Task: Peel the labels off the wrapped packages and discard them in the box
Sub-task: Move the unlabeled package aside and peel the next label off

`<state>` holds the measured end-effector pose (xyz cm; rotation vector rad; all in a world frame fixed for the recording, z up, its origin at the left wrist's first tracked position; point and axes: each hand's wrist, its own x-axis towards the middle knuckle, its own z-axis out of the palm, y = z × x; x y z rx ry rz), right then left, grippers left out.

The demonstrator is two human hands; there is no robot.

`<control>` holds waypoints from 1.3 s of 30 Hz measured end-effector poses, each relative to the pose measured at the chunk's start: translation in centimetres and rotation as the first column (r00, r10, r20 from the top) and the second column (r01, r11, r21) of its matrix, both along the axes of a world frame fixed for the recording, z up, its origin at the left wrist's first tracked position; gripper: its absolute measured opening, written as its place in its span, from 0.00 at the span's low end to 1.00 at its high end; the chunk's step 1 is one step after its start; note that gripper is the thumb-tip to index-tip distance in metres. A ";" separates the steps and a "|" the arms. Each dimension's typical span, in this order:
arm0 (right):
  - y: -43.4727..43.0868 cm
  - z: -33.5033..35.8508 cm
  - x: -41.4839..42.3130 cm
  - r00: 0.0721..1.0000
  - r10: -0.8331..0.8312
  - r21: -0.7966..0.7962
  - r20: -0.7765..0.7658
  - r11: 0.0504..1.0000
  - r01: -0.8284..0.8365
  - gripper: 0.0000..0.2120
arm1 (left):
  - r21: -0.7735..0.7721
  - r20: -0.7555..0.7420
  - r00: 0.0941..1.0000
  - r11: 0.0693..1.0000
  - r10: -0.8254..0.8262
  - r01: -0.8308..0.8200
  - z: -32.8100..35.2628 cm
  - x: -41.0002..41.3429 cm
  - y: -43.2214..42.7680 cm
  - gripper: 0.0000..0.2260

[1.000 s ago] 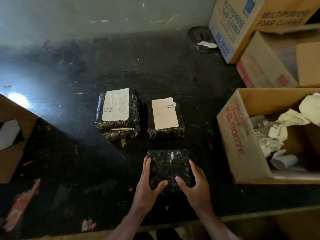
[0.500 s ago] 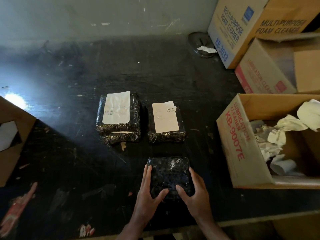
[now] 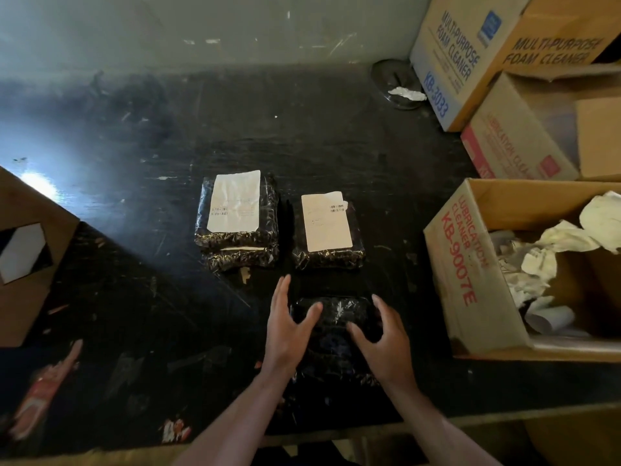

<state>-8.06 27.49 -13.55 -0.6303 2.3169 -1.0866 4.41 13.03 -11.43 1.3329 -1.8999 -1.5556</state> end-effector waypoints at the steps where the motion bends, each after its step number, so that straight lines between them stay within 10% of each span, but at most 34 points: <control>1: -0.5 0.1 -0.2 1.000 0.003 0.007 -0.003 1.000 -0.003 0.40 | 0.010 -0.004 1.000 1.000 0.012 -0.012 0.2 -0.6 -0.3 0.37; 13: -8.0 1.8 -6.0 0.995 -0.024 0.061 -0.094 0.998 0.030 0.36 | 0.001 0.139 0.990 1.000 -0.010 0.010 2.3 -7.8 -6.6 0.37; 31: -23.9 1.3 -17.4 0.923 0.238 0.173 -0.302 0.966 -0.193 0.26 | -0.062 0.149 0.957 0.963 -0.250 0.262 -4.0 -10.1 -11.6 0.64; 39: -25.4 1.9 -17.8 0.963 0.192 0.109 -0.187 0.979 -0.174 0.06 | -0.127 0.120 0.961 0.956 -0.250 0.264 -4.9 -10.3 -12.1 0.62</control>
